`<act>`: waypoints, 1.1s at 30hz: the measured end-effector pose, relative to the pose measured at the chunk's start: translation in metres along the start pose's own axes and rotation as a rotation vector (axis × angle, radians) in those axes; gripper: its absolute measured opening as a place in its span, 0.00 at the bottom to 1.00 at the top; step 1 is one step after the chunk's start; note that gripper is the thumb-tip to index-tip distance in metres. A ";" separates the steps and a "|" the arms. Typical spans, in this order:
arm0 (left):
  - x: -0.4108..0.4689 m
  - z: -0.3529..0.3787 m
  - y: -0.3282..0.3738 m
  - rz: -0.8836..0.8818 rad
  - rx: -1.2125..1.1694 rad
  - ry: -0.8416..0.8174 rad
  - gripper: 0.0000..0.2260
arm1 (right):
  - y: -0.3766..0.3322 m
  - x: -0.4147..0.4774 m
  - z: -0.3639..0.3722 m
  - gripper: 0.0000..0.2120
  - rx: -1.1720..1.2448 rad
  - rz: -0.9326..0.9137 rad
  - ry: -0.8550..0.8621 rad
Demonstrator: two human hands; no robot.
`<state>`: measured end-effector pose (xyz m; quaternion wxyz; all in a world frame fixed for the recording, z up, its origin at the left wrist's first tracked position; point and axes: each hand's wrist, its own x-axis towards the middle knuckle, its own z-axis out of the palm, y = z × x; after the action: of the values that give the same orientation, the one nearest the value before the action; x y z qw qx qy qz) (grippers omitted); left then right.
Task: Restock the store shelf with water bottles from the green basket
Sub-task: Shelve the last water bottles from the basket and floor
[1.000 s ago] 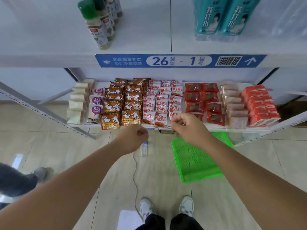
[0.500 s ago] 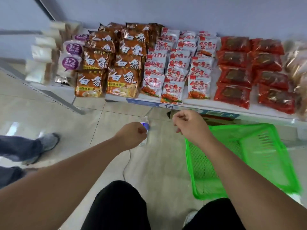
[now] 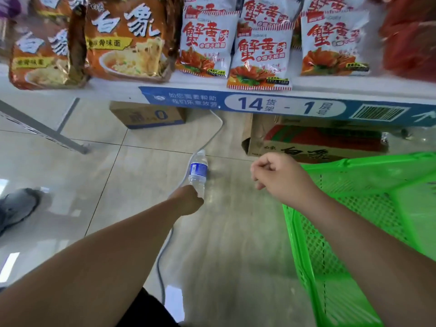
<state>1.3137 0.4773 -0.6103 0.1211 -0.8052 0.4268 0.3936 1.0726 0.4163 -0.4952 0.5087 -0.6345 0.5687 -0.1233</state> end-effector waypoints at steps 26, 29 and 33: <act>0.066 0.054 0.018 0.006 -0.138 -0.007 0.14 | 0.029 -0.022 -0.012 0.04 0.002 0.035 0.039; 0.053 0.059 0.030 0.015 -0.109 -0.062 0.11 | 0.030 -0.025 -0.013 0.03 0.013 0.038 0.028; 0.054 0.062 0.037 -0.037 -0.177 -0.073 0.14 | 0.030 -0.027 -0.016 0.03 0.003 0.037 0.011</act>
<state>1.2692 0.4556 -0.6856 0.0723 -0.8055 0.3708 0.4565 1.0342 0.4362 -0.4995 0.5087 -0.6225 0.5829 -0.1182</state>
